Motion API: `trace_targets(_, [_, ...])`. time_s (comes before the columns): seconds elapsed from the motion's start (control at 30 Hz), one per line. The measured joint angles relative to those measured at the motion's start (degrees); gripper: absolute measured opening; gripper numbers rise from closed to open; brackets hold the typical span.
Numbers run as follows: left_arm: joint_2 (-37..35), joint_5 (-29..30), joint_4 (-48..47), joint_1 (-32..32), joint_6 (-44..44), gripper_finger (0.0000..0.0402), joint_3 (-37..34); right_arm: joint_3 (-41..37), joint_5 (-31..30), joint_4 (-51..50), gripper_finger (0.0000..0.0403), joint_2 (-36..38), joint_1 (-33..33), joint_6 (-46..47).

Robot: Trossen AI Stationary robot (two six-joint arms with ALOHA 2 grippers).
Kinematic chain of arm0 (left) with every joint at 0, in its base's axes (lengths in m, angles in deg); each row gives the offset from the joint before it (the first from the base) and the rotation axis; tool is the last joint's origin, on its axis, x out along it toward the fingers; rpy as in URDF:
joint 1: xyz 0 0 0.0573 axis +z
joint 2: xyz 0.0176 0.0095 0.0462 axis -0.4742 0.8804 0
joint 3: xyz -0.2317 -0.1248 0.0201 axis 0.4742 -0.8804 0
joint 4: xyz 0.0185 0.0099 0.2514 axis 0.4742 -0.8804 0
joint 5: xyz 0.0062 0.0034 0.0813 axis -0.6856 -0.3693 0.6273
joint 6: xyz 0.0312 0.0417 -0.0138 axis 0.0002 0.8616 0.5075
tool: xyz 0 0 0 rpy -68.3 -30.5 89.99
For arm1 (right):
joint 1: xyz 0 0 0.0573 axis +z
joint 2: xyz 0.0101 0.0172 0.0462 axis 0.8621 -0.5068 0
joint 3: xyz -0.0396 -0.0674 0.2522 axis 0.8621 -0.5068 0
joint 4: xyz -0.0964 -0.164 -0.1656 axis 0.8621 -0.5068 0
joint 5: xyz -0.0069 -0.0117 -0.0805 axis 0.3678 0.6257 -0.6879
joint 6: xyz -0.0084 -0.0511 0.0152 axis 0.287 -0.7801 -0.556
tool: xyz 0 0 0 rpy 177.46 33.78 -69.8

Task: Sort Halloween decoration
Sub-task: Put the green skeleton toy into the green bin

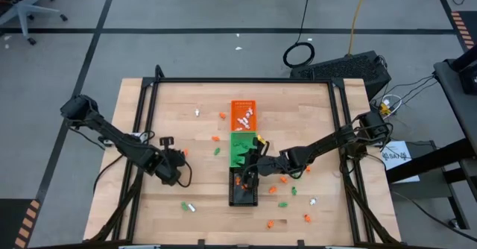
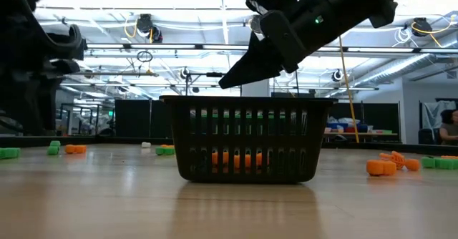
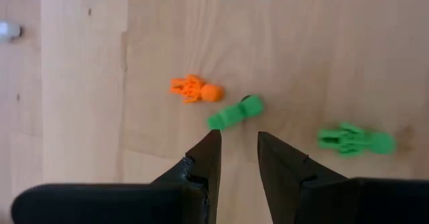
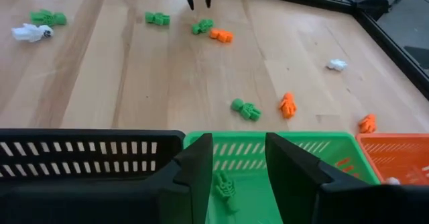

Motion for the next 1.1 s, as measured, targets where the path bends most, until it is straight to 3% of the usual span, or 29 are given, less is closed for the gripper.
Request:
trace_targets(0.3, [0.0,-0.2,4.0,3.4,11.0,0.0093,-1.0,0.0,0.0,0.0,0.0121,0.0,0.0,1.1])
trace_targets(0.57, [0.0,-3.8,5.6,4.6,13.0,0.0095,-1.4,0.0,0.0,0.2,0.0121,0.0,0.0,1.2])
trace_targets(0.9, [3.0,-3.2,9.3,5.0,17.6,0.0176,-1.4,0.0,0.0,0.2,0.0121,0.0,-0.1,1.3])
trace_targets(1.1, [8.8,-3.9,9.7,4.9,17.5,0.0182,-1.1,0.0,0.0,0.2,0.0121,0.0,-0.1,1.2])
